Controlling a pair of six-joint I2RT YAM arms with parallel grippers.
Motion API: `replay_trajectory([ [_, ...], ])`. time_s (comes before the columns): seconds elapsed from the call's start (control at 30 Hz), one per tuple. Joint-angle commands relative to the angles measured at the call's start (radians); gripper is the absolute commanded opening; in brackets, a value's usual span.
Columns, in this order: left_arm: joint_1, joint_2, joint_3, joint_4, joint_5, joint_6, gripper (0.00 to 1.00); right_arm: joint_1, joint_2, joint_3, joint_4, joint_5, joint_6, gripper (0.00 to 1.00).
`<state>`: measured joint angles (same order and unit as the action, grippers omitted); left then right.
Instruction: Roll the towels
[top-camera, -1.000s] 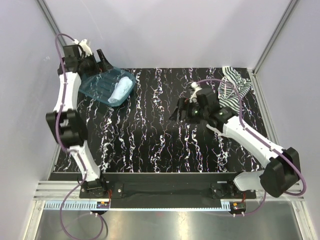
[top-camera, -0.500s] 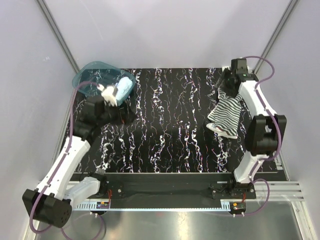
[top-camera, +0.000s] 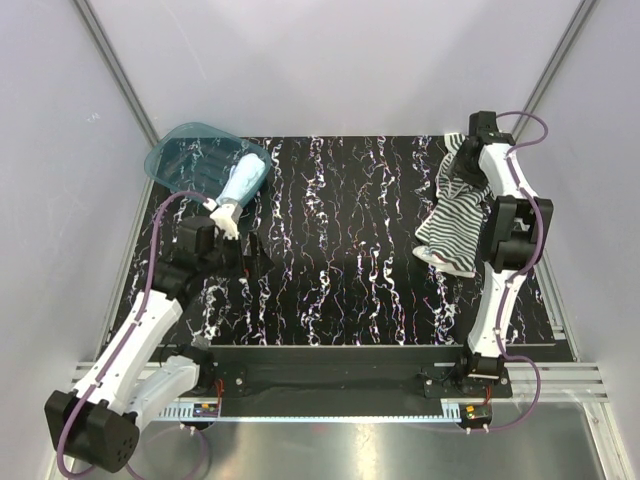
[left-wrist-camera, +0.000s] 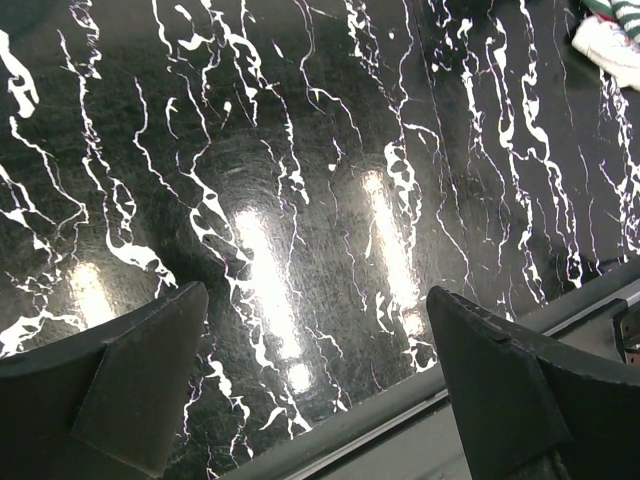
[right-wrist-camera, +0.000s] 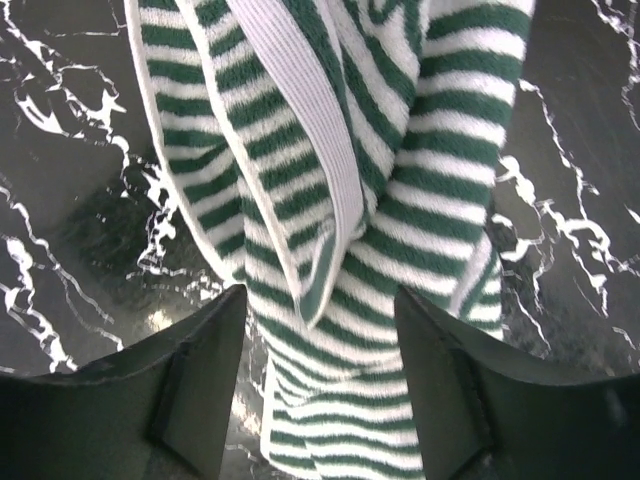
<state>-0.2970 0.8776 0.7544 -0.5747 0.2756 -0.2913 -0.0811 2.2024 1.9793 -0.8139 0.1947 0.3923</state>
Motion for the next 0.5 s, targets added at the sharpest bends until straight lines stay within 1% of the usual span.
replay_trajectory([
  [0.0,-0.010,0.004,0.016,0.039,0.034,0.017,0.99,0.000,0.045,0.087,-0.013,0.020,-0.020,0.65],
  [0.23,-0.024,0.009,0.010,0.038,0.025,0.015,0.99,0.000,0.129,0.136,0.001,-0.009,-0.023,0.44],
  [0.33,-0.024,0.006,0.011,0.036,0.022,0.015,0.99,0.001,0.134,0.133,0.001,-0.008,-0.026,0.38],
  [0.37,-0.024,0.006,0.011,0.036,0.023,0.015,0.99,0.000,0.132,0.125,0.004,-0.009,-0.024,0.31],
  [0.47,-0.024,0.003,0.011,0.036,0.022,0.017,0.99,0.000,0.118,0.098,0.022,-0.020,-0.024,0.17],
])
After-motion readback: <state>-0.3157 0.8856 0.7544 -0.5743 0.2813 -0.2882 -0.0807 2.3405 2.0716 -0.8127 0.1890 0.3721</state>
